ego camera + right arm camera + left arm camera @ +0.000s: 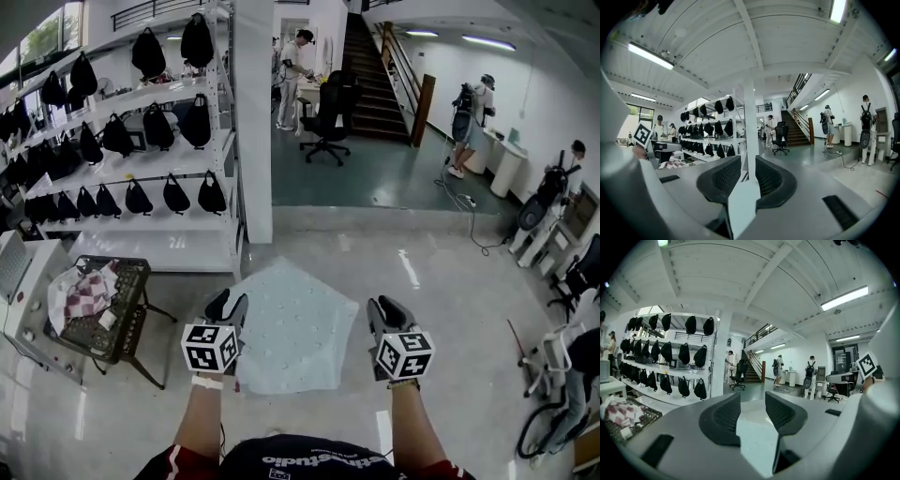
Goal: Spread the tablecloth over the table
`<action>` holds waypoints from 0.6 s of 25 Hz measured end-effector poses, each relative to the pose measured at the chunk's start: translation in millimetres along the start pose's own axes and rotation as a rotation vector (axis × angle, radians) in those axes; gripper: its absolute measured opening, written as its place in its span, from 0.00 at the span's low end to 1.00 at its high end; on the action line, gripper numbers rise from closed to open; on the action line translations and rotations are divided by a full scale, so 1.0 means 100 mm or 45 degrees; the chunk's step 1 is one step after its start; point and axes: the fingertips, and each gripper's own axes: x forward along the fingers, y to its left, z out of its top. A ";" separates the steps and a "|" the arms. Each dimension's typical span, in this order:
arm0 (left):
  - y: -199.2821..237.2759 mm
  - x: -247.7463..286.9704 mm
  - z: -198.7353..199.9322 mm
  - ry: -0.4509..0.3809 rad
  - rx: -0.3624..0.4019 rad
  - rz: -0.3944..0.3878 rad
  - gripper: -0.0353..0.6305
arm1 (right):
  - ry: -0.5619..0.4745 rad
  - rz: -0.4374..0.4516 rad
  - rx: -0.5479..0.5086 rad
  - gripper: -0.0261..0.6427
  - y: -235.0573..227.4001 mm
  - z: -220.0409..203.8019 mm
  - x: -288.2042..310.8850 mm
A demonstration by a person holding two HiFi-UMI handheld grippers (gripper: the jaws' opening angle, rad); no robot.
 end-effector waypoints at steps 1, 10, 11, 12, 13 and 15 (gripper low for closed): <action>0.00 -0.01 0.03 -0.012 -0.003 -0.002 0.32 | -0.004 0.001 -0.004 0.19 0.02 0.02 0.00; 0.02 -0.09 0.23 -0.082 0.067 0.061 0.29 | -0.045 -0.003 -0.004 0.19 0.11 0.13 -0.05; 0.01 -0.10 0.25 -0.090 0.070 0.067 0.29 | -0.049 -0.002 -0.006 0.19 0.12 0.15 -0.05; 0.01 -0.11 0.27 -0.096 0.068 0.070 0.28 | -0.052 -0.001 -0.007 0.19 0.12 0.16 -0.05; 0.01 -0.12 0.29 -0.101 0.060 0.070 0.27 | -0.054 0.000 -0.009 0.19 0.13 0.18 -0.06; -0.01 -0.14 0.33 -0.110 0.049 0.062 0.25 | -0.057 0.004 -0.013 0.19 0.15 0.21 -0.06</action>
